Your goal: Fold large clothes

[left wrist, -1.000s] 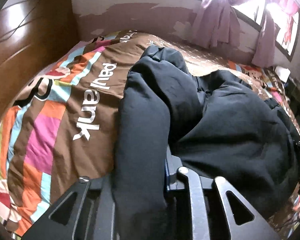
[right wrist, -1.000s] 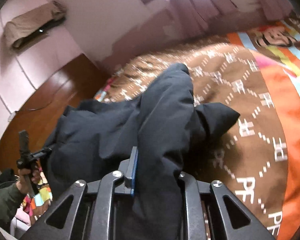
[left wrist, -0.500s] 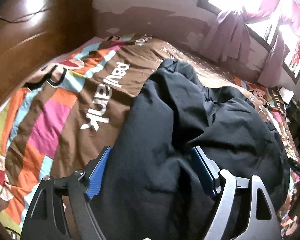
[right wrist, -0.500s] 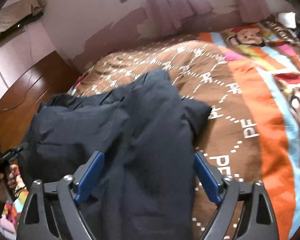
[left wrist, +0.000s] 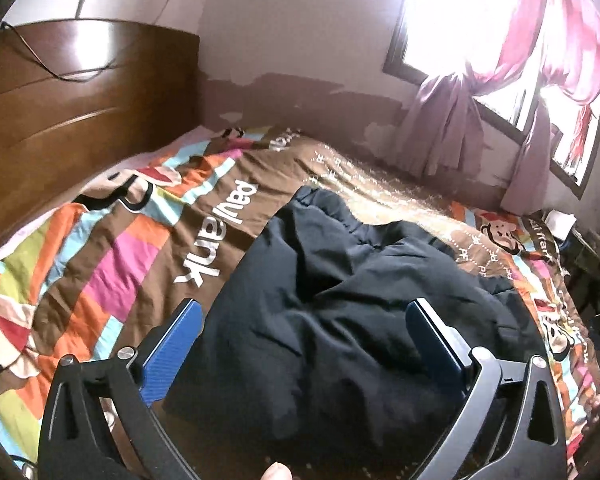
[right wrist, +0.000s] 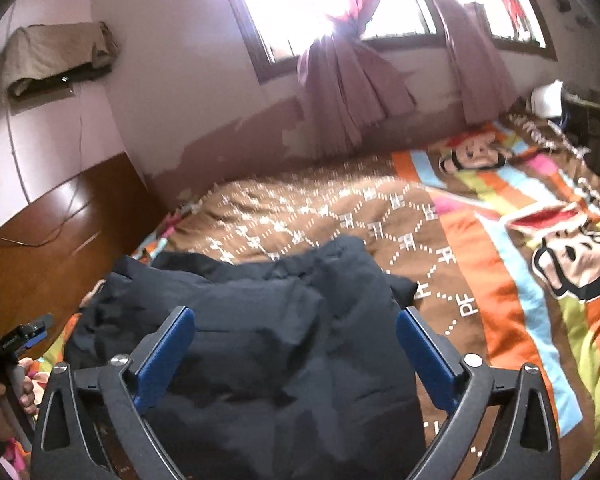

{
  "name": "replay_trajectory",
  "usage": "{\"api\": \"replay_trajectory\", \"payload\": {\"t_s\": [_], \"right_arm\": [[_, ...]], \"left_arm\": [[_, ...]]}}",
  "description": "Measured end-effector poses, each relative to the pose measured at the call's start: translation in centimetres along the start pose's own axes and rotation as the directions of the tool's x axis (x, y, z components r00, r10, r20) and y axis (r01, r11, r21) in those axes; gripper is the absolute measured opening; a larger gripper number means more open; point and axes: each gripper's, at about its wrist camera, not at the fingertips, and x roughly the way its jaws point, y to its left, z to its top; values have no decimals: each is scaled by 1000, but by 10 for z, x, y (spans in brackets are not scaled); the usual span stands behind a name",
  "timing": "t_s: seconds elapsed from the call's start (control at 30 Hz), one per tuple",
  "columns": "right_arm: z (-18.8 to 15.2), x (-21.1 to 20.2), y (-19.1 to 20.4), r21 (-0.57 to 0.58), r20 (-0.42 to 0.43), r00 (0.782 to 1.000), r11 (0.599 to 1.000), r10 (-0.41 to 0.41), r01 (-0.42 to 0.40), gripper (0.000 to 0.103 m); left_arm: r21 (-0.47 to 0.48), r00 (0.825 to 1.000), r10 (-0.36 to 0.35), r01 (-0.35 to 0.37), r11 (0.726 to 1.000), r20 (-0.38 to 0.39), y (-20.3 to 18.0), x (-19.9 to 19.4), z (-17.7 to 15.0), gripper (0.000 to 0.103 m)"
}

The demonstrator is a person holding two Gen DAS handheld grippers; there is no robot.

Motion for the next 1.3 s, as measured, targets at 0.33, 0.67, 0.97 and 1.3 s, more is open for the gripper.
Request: {"api": "replay_trajectory", "payload": {"t_s": [0.33,0.67,0.97,1.3], "right_arm": [[-12,-63,53,-110,99,994,993,46,-35,103],[-29,-115,93,-172,159,981,981,113,-85,103],[-51,-149,114,-228,179,971,966,161,-118,103],[-77,-163,123,-271,167,970,954,177,-128,103]], "left_arm": [[80,996,-36,30,996,79,-40,-70,-19,101],[204,981,-41,2,979,188,-74,-138,-38,101],[235,978,-77,30,971,194,-82,-165,-58,101],[235,979,-42,-5,972,197,-71,-177,-85,101]]}}
